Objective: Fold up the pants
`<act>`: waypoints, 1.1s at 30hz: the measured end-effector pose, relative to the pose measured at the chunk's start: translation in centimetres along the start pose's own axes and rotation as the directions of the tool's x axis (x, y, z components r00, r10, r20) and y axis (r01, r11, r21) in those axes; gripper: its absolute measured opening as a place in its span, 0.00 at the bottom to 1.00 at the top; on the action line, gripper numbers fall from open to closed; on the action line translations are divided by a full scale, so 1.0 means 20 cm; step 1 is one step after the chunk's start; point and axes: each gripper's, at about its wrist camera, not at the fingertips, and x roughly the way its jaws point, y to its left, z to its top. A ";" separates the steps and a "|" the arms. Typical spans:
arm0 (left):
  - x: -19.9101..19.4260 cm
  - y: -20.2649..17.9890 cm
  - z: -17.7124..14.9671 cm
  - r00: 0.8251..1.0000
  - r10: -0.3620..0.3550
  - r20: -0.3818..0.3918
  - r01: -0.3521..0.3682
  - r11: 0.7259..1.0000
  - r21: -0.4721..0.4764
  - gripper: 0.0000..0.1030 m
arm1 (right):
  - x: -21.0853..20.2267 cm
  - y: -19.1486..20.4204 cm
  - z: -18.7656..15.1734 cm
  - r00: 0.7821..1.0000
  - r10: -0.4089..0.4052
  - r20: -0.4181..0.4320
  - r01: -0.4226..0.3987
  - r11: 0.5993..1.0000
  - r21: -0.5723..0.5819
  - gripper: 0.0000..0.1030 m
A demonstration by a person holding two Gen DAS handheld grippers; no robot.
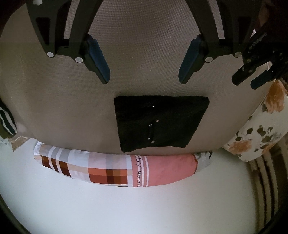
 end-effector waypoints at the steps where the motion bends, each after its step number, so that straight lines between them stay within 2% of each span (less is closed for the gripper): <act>1: 0.00 0.00 0.00 1.000 0.000 -0.002 0.000 1.000 0.001 0.59 | 0.01 0.00 -0.01 1.000 0.003 0.001 -0.003 1.000 -0.008 0.74; 10: 0.02 -0.03 -0.01 1.000 0.000 -0.011 0.000 1.000 0.029 0.59 | 0.02 -0.03 -0.02 1.000 -0.017 -0.005 0.017 1.000 -0.005 0.74; 33: 0.03 -0.03 -0.01 1.000 0.000 -0.015 0.000 0.999 0.039 0.59 | 0.07 -0.01 -0.04 0.999 0.005 -0.042 -0.006 1.000 -0.007 0.75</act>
